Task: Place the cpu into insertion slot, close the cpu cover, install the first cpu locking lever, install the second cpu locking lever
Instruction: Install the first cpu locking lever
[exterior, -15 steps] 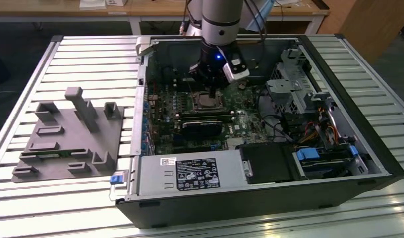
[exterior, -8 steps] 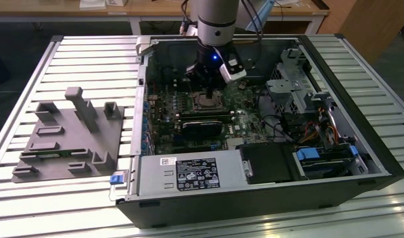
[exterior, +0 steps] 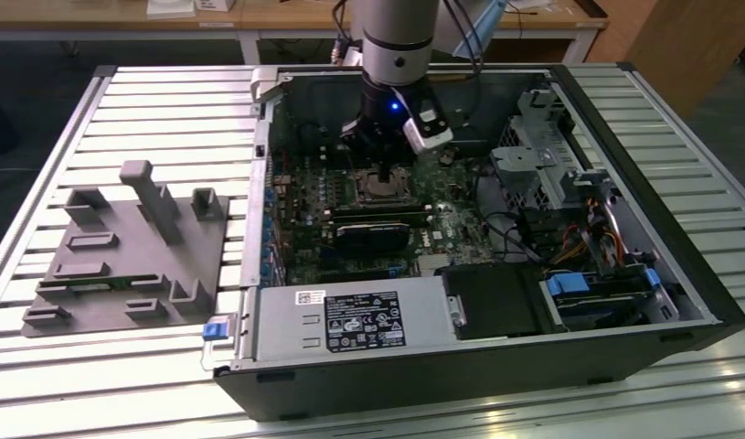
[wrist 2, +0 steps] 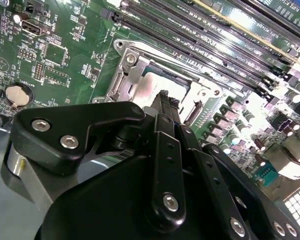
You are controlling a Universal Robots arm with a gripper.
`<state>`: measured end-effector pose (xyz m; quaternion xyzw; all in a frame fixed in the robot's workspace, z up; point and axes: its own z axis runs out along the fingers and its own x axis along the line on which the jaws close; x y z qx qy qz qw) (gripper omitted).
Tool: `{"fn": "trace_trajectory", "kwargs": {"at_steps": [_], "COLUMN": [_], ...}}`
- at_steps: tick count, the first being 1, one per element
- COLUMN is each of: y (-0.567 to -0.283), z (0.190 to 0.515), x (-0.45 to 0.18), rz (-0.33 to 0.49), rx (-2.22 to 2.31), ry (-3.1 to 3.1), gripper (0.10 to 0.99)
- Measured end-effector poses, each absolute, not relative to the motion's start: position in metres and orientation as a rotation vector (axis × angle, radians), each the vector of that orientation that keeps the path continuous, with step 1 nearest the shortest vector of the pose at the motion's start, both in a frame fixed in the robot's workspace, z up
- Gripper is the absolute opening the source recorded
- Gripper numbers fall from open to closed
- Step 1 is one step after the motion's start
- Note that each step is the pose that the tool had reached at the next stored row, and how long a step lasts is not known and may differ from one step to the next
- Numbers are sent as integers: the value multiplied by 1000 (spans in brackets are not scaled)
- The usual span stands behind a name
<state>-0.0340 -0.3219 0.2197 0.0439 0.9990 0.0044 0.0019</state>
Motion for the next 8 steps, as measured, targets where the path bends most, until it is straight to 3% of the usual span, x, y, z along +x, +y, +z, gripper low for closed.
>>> {"fn": "trace_trajectory", "kwargs": {"at_steps": [8], "y": [-322], "z": [220], "x": [-39], "rz": [14], "rx": [137], "ry": [3135], "gripper": [106]}}
